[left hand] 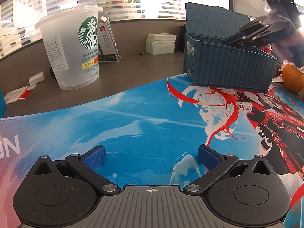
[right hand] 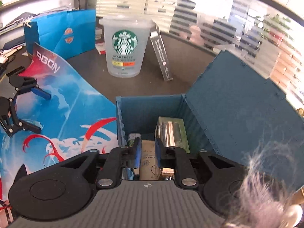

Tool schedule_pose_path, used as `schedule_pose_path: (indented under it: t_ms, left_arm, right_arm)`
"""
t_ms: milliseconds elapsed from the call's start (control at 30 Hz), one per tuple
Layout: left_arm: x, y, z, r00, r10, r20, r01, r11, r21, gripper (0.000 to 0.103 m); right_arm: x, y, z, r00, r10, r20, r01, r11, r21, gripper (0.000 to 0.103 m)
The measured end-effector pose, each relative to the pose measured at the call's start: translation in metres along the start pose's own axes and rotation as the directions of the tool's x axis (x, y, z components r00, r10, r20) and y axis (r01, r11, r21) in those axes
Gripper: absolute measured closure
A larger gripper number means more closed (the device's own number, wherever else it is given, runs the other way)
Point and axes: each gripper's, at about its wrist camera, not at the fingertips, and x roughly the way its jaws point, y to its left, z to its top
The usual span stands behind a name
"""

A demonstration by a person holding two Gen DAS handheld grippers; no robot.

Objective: Organize rigid objects

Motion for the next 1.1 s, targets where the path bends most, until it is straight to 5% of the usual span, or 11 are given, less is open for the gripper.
schedule_pose_path:
  t_ms: [67,200,367,500,667,1100]
  left_arm:
    - [0.000,0.000,0.000,1.000,0.000,0.000,0.000,1.000,0.000,0.000]
    - [0.000,0.000,0.000,1.000,0.000,0.000,0.000,1.000,0.000,0.000]
    - [0.001,0.000,0.000,1.000,0.000,0.000,0.000,1.000,0.000,0.000]
    - [0.001,0.001,0.000,1.000,0.013,0.000,-0.013,1.000,-0.010,0.000]
    - [0.002,0.005,0.000,0.999,0.053,-0.001,-0.053,0.998,-0.043,0.000]
    - [-0.001,0.019,-0.001,0.979,0.202,-0.022,-0.203,0.966,-0.161,0.000]
  right_arm:
    - [-0.009,0.005,0.002,0.999,-0.036,0.034,0.036,0.999,0.003,0.069]
    - [-0.037,0.024,0.004,0.986,-0.056,0.158,0.051,0.998,0.035,0.030]
    - [-0.049,0.068,-0.007,0.960,-0.034,0.276,0.009,0.996,0.089,0.017]
    - [-0.035,0.099,-0.028,0.939,-0.101,0.328,0.019,0.970,0.244,0.008]
    - [-0.010,0.132,-0.053,0.942,-0.167,0.290,0.043,0.921,0.388,0.003]
    - [0.030,0.157,-0.061,0.927,-0.372,0.037,0.298,0.794,0.531,0.000]
